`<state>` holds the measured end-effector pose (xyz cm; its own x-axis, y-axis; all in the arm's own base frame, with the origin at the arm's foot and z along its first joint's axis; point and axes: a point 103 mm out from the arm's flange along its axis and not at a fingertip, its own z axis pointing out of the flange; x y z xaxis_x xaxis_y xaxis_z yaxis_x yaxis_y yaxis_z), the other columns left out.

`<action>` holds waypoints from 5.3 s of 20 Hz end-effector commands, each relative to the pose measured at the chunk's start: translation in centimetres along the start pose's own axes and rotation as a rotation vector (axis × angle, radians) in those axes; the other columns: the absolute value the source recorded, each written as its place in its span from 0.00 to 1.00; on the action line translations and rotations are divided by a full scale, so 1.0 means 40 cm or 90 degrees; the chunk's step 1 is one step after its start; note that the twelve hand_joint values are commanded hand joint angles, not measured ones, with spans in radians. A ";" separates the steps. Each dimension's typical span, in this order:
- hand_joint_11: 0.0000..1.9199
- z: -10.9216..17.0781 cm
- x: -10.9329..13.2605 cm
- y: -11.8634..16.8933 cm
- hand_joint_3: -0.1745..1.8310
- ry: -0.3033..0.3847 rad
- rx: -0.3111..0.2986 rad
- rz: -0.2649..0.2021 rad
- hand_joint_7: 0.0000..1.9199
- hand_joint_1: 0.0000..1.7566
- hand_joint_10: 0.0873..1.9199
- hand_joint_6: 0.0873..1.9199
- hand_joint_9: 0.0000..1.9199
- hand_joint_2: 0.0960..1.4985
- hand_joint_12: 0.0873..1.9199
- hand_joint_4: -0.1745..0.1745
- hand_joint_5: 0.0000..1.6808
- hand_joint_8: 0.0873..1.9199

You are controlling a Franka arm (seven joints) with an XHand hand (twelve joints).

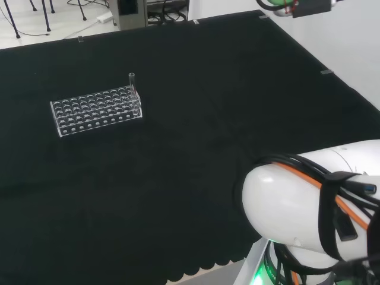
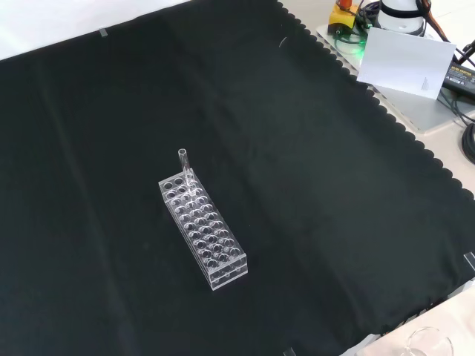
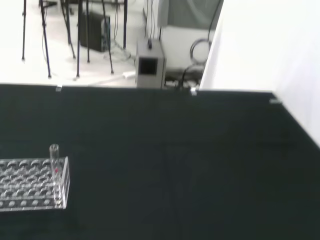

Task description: Pick up the test tube.

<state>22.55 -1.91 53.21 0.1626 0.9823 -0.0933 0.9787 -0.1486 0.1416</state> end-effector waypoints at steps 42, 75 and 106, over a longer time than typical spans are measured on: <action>0.00 0.478 0.364 0.598 0.36 0.027 0.308 -0.232 0.13 0.43 0.48 0.00 0.10 0.46 0.82 0.43 0.13 0.39; 0.04 0.824 0.493 0.696 0.40 -0.126 0.433 -0.285 0.12 0.46 0.47 0.00 0.14 0.44 0.81 0.40 0.16 0.39; 0.30 0.919 0.544 0.724 0.46 -0.061 0.401 -0.187 0.46 0.60 0.35 0.37 0.40 0.36 0.70 0.11 0.28 0.34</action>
<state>59.18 10.16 19.59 -0.1543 0.9787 -0.1355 0.8620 0.0664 -0.5025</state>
